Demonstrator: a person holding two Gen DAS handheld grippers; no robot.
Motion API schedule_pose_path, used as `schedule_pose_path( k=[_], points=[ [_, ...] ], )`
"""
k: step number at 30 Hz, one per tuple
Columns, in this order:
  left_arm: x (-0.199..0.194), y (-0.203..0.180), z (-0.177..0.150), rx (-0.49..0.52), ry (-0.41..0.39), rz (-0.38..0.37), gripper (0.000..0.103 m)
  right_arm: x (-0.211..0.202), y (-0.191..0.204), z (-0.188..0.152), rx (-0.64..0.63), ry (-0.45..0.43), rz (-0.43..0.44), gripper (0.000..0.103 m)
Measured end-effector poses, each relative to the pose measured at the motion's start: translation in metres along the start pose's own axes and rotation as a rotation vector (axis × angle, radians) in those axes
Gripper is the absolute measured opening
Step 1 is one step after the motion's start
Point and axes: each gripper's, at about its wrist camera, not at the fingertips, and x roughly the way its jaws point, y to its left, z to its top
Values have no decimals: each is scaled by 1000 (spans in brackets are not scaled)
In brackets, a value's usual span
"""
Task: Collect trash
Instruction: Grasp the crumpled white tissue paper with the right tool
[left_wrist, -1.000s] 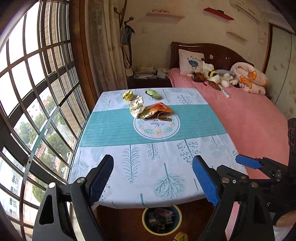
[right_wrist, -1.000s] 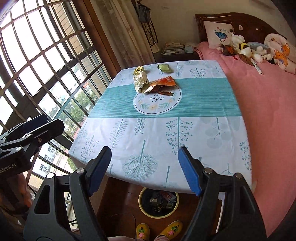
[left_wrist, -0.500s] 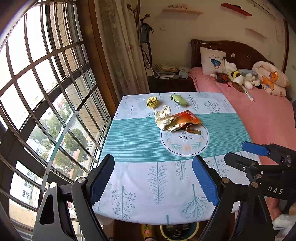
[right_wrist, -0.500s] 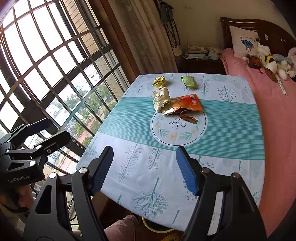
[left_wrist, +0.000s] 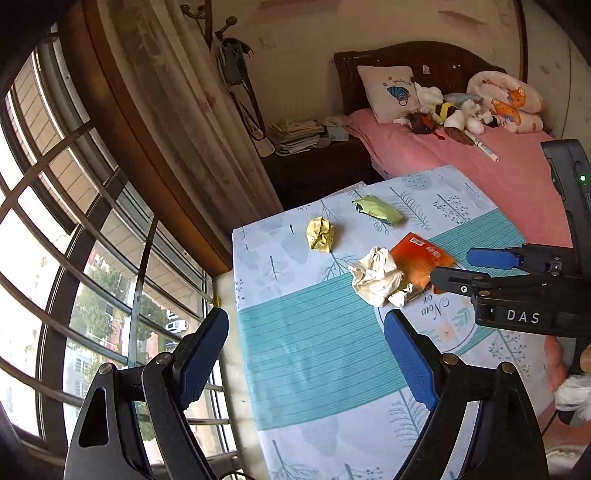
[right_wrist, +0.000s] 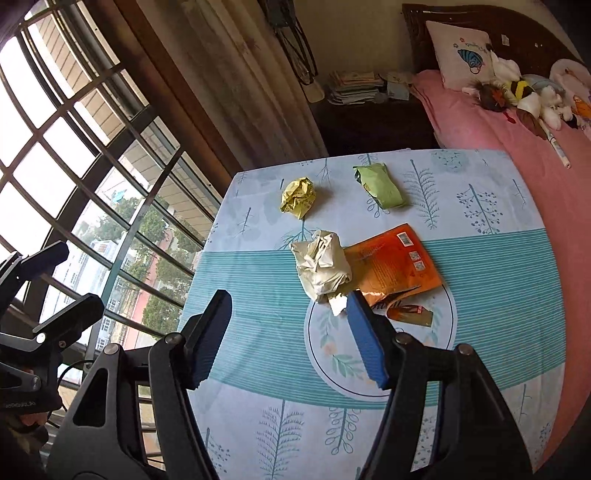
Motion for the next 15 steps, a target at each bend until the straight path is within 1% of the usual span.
schedule_pose_path(
  k=[3,5,6,8,12,14,15],
  points=[
    [54,26,28,40,23,-44,88,55,-1,20,66,35,-56,59],
    [91,37,41,59,47,-81,88,87,-6,26,103,58,-96,58],
    [109,42,47,64,60,-99,87,104,-10,28,125,72,-115,56],
    [143,41,53,80,87,-130,87,134,-17,32,167,103,-126,54],
    [204,44,61,99,131,-156,87,184,-26,35,197,159,-147,45],
    [229,45,64,102,150,-171,86,202,-26,34,201,179,-154,36],
    [242,47,66,98,159,-178,86,210,-27,35,206,188,-152,31]
  ],
)
